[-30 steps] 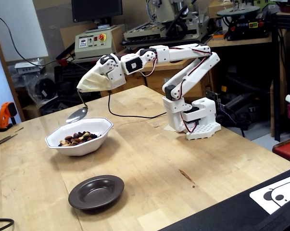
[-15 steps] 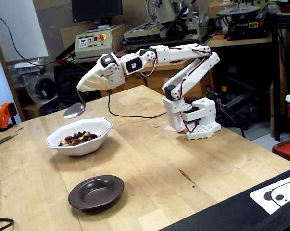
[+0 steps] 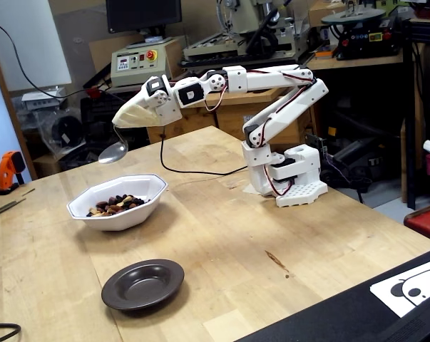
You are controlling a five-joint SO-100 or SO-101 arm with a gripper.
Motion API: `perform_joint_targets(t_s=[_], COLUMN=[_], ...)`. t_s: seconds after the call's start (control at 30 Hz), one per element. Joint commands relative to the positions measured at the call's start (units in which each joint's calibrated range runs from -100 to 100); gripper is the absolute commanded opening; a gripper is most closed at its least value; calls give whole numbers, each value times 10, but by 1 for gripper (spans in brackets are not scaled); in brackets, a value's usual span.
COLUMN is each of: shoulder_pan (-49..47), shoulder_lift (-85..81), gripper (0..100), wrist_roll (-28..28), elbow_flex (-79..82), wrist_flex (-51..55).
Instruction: Use spoon to transfer food from the white bowl to brown plate
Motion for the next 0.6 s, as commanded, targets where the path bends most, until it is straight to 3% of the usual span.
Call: perform_joint_targets(t_s=[0.0, 0.27, 0.57], shoulder_pan=[30, 66, 77], shoulder_lift=[-9, -11, -1], gripper=[4, 4, 4], wrist_roll=[-2, -1, 1], elbow_flex=[1, 41, 43], wrist_flex=[-9, -11, -93])
